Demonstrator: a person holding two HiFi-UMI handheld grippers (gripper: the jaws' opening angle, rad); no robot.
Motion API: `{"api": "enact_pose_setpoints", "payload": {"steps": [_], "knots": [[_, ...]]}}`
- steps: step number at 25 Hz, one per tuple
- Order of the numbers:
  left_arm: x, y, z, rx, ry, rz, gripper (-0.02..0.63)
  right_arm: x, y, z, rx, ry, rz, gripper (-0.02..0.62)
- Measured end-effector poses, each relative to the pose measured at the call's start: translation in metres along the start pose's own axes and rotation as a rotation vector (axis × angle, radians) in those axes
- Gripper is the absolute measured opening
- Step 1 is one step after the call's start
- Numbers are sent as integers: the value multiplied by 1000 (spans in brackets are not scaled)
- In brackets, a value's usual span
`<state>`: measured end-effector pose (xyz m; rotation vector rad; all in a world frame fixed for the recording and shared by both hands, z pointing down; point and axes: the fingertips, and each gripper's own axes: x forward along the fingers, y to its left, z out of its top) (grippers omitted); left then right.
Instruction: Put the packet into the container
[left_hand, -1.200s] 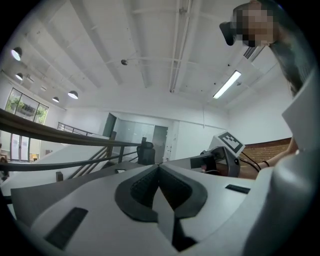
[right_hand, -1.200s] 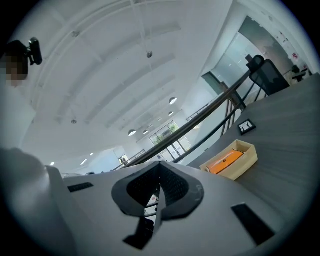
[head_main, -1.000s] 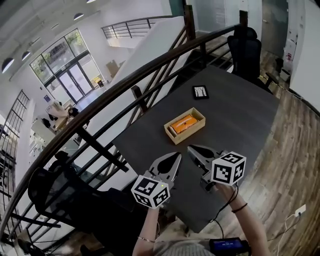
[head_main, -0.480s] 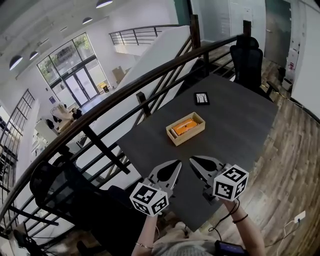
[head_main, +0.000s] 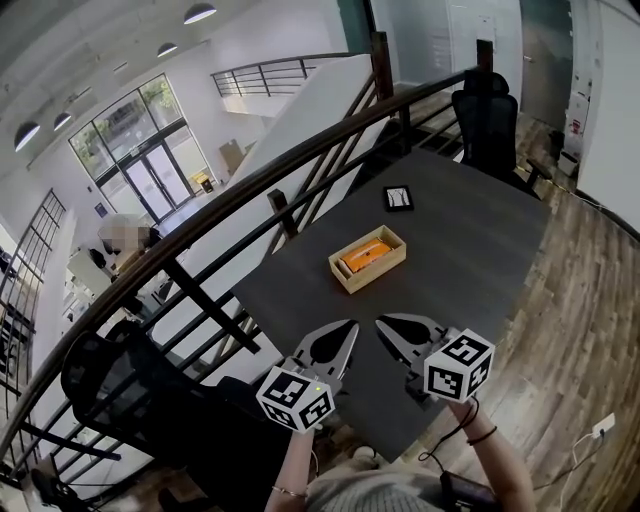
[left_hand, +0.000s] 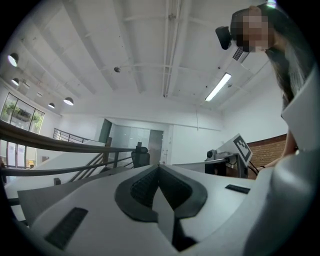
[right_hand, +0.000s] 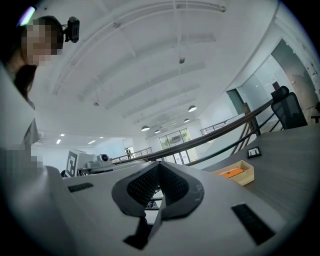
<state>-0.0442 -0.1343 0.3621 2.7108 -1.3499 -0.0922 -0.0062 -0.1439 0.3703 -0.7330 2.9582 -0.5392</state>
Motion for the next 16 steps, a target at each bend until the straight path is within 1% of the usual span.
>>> {"api": "enact_pose_setpoints", "payload": {"steps": [10,16], "knots": [[4,2,5,1,-7,-18,8,5,0,0,-23,5,-7,8],[6,-1,7,-10,-22,-67,8,8,-1,1,-35,5,-9,9]]}}
